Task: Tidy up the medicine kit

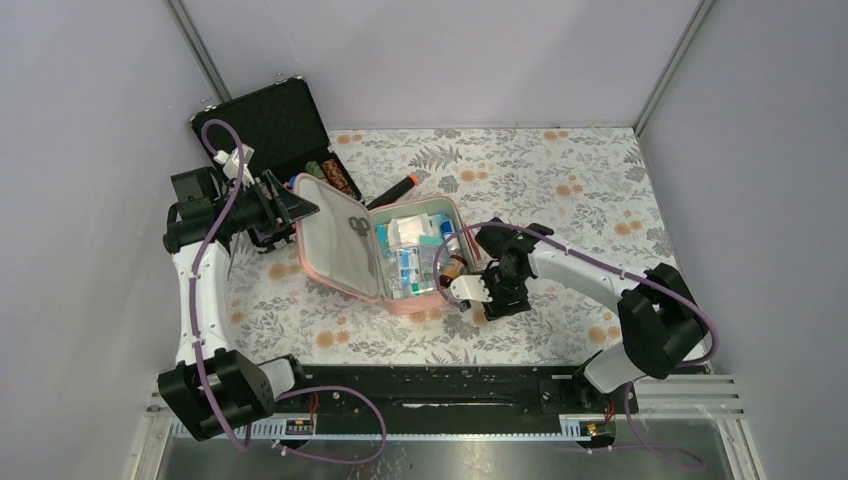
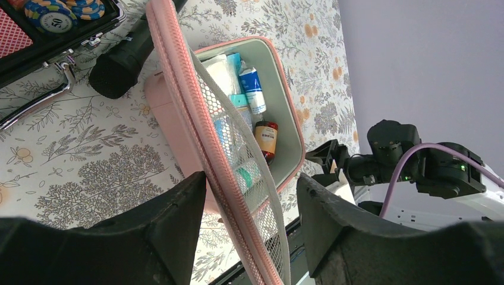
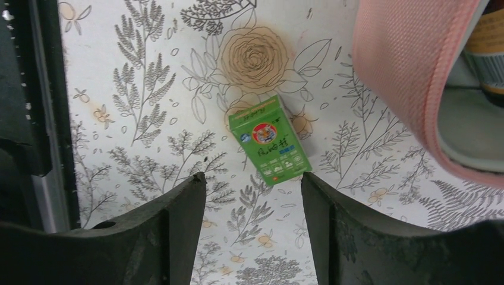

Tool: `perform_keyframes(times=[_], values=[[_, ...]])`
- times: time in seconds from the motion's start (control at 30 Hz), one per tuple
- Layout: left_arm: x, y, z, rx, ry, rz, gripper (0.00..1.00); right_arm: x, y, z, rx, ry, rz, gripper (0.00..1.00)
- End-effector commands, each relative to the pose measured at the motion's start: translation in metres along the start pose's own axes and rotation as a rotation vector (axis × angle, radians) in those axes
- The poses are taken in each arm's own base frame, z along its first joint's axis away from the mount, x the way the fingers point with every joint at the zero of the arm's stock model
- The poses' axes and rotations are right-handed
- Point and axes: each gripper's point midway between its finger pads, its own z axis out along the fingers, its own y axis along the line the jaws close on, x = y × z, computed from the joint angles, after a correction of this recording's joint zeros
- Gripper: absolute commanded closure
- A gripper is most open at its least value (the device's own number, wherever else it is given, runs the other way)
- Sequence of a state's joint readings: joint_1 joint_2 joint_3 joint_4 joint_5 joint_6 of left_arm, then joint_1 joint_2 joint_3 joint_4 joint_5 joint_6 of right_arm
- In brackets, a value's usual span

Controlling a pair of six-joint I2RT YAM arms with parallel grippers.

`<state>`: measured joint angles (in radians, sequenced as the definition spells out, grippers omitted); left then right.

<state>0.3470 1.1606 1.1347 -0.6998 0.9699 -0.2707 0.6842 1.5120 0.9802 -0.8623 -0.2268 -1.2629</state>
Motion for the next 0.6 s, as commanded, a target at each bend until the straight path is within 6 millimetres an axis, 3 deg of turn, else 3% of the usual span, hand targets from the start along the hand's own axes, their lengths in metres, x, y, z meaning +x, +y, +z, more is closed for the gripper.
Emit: perform_keyframes(times=[0.0,0.3,0.57], values=[[-0.011,-0.009,0.000,0.049,-0.020,0.038,0.43,-0.002,-0.013,0.010,0.016,-0.013,-0.067,0.34],[-0.011,-0.006,0.002,0.045,-0.017,0.035,0.43,0.014,-0.013,0.034,-0.022,0.065,-0.087,0.44],[-0.011,-0.005,0.003,0.045,-0.012,0.024,0.43,0.016,-0.003,0.045,-0.067,0.074,-0.065,0.53]])
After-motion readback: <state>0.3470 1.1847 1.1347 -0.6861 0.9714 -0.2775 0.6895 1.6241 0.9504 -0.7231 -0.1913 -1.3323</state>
